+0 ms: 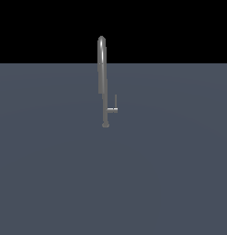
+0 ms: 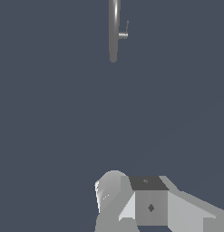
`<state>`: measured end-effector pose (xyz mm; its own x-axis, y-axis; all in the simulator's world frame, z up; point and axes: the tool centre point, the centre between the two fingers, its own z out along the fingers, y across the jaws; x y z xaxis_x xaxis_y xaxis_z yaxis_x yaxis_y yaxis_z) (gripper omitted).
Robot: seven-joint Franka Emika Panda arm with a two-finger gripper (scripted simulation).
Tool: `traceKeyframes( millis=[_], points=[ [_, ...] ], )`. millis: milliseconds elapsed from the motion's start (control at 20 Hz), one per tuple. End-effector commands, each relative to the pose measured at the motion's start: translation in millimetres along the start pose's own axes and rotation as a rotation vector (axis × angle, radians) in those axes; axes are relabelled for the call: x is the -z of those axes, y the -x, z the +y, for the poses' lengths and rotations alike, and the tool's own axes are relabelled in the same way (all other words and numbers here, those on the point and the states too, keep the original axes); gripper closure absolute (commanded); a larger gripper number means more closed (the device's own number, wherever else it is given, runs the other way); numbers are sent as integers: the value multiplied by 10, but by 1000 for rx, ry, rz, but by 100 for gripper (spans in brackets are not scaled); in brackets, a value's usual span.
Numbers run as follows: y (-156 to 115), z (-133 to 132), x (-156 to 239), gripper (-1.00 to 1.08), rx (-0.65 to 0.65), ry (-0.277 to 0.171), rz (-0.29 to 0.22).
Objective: Turn on the faucet by rotating a designated handle.
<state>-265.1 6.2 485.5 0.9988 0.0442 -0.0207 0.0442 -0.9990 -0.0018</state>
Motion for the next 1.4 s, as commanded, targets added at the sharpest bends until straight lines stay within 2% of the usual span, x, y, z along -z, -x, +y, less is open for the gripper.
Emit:
traceKeyframes(
  millis=[0, 350, 650, 900, 1350],
  points=[
    [0, 0, 0, 108, 0, 0, 0],
    [-67, -13, -6, 108, -15, -15, -14],
    [-234, -40, -24, 108, -51, -51, -50],
    [-456, -68, -55, 108, -100, -98, -97],
    [-980, -99, -166, 108, -215, -213, -209]
  ],
)
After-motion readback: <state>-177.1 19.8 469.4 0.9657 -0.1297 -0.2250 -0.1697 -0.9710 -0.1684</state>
